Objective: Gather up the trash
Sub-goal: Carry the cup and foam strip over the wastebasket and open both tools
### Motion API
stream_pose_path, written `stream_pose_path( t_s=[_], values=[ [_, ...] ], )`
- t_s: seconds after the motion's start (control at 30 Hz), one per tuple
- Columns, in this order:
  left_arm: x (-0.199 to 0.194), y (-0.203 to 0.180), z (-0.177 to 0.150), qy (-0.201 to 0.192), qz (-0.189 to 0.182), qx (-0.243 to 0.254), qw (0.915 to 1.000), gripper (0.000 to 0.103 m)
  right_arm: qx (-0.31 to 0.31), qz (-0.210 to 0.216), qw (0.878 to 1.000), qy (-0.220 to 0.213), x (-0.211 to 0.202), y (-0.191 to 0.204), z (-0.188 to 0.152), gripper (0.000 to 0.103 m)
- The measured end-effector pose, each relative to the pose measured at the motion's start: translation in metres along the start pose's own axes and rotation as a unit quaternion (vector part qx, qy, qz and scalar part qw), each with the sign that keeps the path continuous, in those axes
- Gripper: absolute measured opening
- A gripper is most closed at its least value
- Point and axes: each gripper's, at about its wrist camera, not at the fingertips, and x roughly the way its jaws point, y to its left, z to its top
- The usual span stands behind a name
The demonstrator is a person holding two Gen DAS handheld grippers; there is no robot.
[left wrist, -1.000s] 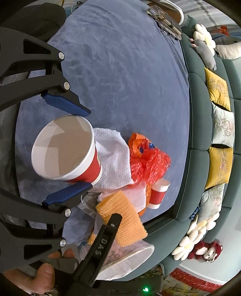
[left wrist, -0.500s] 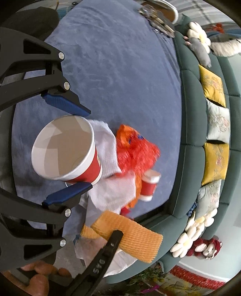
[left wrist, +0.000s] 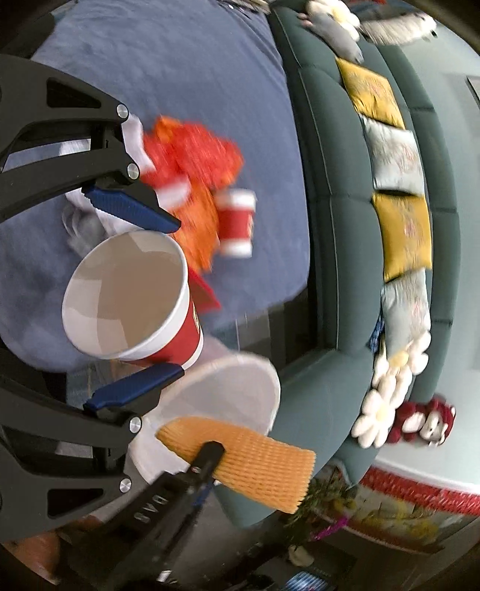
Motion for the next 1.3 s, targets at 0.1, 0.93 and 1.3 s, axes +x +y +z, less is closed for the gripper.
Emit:
stream_pose_path(
  t_s=[0.1,0.93,1.3],
  values=[
    [0.019,-0.03,0.012,0.004,-0.01,0.016,0.9998,0.069,0.012,-0.015,1.0,-0.002,0.004,-0.026,0.005,0.011],
    [0.068,-0.074,0.037,0.017,0.006,0.018,0.9997,0.084,0.072,-0.053,0.996,-0.021,0.014,-0.095,0.02,0.055],
    [0.018,-0.004,0.011,0.004,0.037,-0.028,0.9989,0.092,0.028,-0.037,0.998,-0.042,-0.022,-0.032,0.008,0.069]
  ],
)
